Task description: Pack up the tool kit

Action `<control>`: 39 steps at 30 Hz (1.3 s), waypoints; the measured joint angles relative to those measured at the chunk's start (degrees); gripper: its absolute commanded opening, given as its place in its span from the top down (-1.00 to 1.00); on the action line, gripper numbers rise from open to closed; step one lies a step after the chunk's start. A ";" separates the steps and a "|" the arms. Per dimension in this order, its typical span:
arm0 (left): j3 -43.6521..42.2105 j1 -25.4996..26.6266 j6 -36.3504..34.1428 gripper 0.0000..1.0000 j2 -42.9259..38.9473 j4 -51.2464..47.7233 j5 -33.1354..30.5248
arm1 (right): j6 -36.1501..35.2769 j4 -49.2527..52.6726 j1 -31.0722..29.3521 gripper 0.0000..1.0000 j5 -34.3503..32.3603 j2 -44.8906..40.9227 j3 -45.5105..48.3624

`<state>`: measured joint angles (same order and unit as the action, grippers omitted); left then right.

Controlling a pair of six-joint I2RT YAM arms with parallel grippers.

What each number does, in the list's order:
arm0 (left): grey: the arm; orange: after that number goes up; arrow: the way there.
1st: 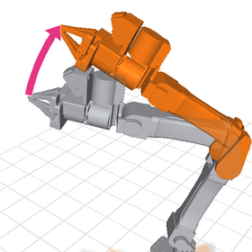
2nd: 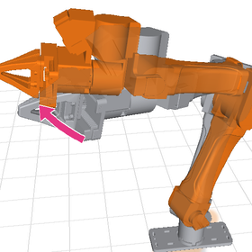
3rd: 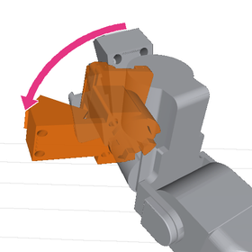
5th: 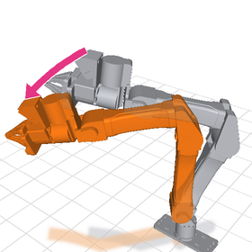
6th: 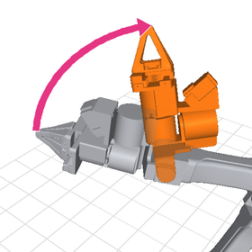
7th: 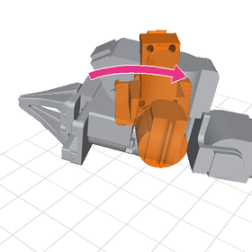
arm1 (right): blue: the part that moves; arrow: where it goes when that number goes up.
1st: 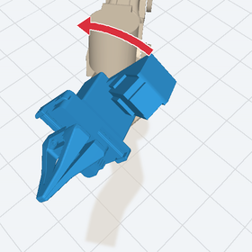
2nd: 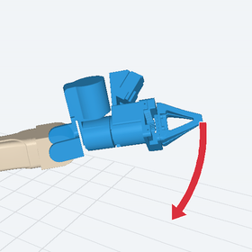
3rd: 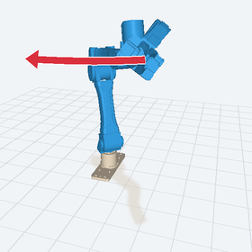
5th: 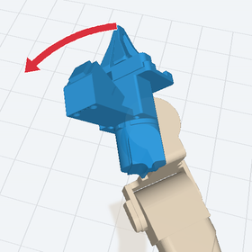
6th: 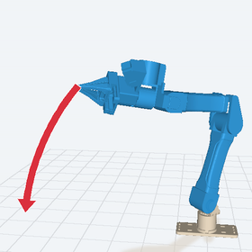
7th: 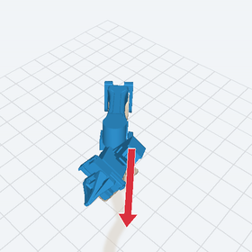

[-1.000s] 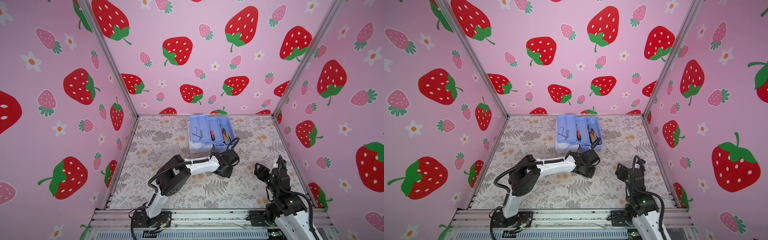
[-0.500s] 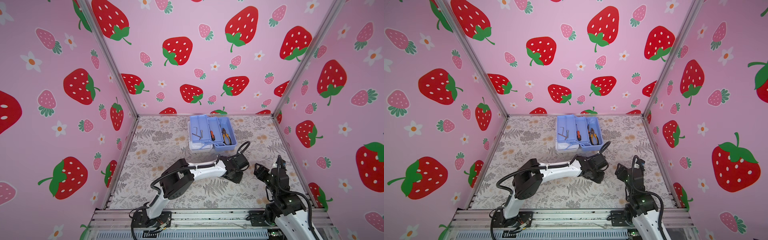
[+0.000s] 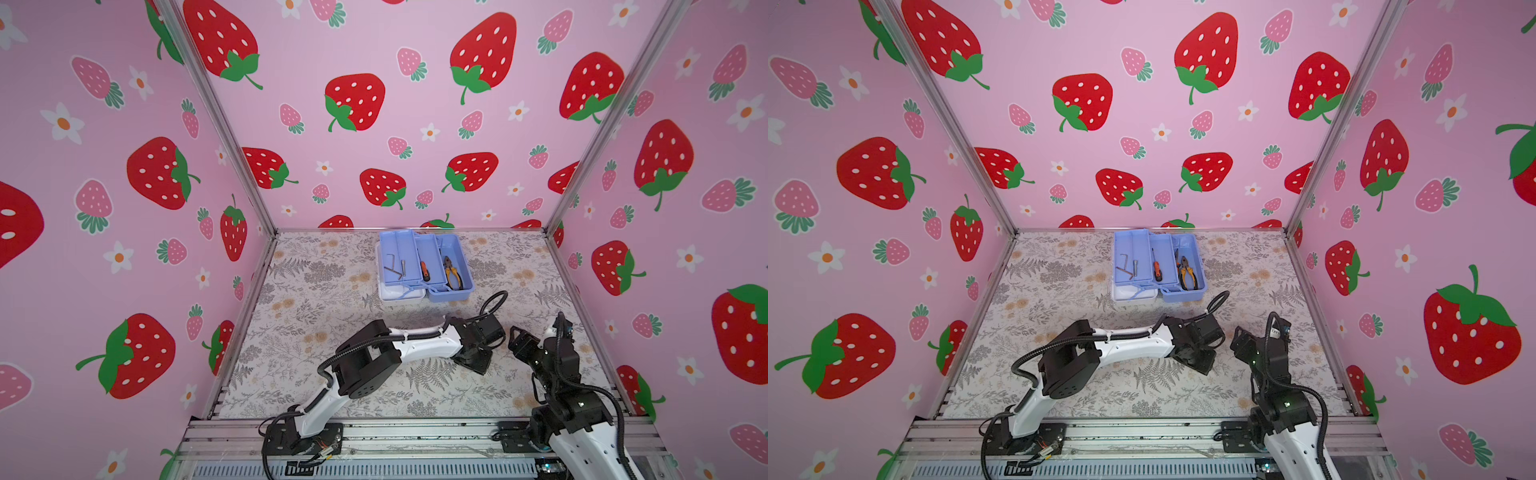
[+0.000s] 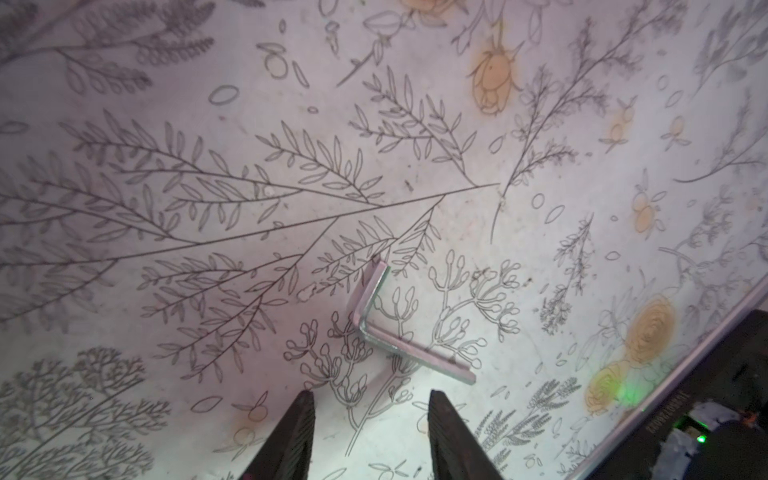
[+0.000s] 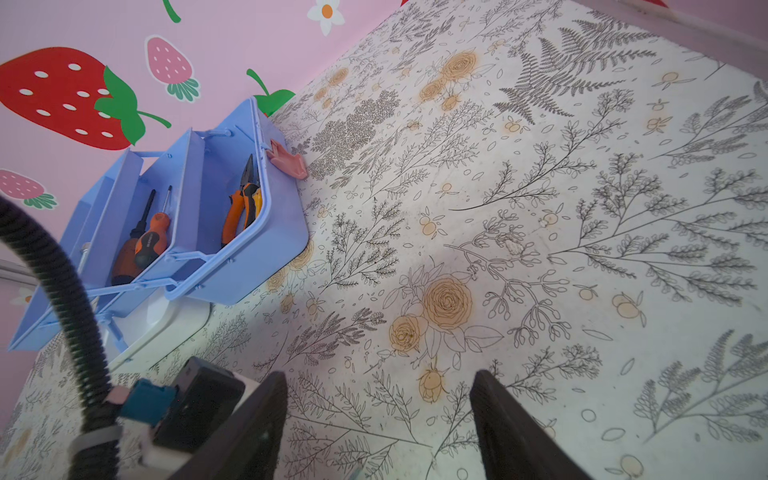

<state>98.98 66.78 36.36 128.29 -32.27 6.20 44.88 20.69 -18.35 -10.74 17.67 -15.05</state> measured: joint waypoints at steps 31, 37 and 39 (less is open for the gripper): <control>15.93 1.57 2.36 0.72 9.03 -11.74 -6.67 | -1.20 0.17 0.13 -0.48 2.51 -3.91 1.01; 15.91 1.01 2.47 0.97 9.03 -12.37 -6.78 | -1.53 -0.07 0.15 -0.49 3.56 -4.22 1.09; 15.47 0.70 2.51 1.00 8.74 -12.20 -6.58 | -1.62 -0.13 0.15 -0.50 4.13 -4.33 1.09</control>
<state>114.45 67.48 38.87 137.03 -44.47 -0.38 43.27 20.56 -18.20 -6.61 13.34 -13.96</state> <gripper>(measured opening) 0.057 0.747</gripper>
